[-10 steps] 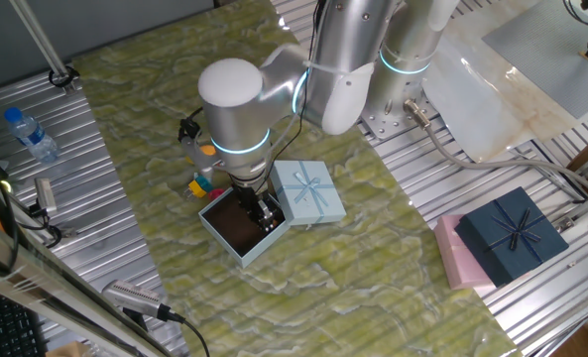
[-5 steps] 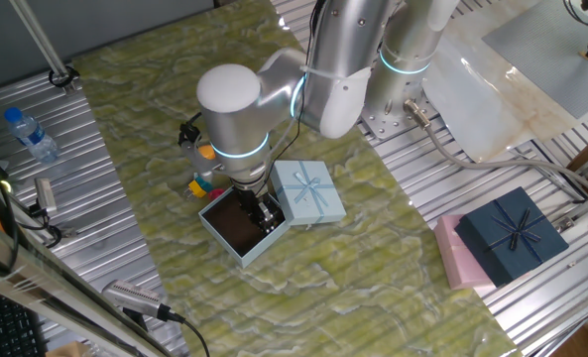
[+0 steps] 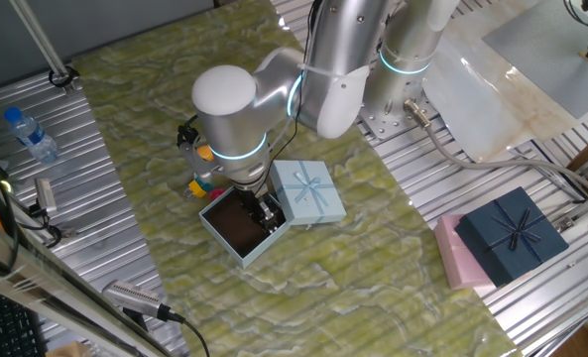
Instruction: Take everything out of the gift box
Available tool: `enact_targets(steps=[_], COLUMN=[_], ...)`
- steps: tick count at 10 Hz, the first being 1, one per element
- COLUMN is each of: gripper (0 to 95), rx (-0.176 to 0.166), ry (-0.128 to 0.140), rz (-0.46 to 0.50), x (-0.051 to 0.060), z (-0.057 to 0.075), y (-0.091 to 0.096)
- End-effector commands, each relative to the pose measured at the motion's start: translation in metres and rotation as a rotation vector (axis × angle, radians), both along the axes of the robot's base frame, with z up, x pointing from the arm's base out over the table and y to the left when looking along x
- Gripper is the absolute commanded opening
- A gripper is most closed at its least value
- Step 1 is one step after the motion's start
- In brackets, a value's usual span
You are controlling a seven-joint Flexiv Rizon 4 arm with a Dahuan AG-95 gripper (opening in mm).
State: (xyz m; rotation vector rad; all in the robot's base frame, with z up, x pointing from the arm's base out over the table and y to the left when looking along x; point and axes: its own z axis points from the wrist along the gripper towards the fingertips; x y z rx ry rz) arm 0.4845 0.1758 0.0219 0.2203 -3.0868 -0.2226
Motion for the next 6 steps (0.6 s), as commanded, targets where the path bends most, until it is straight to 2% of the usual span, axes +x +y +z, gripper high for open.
enact_targets(steps=[1,2,3,6], gripper=[57.0,57.0,38.0,38.0], rx=[-0.004,-0.006,-0.005,0.017], ry=[-0.001,0.0,0.001,0.007], rz=[0.001,0.002,0.001,-0.023], x=[-0.0013,-0.0018,-0.0022,-0.003], z=[-0.0013,-0.0017,-0.0021,-0.0034], y=[-0.0006,-0.0013,-0.0019,-0.0026])
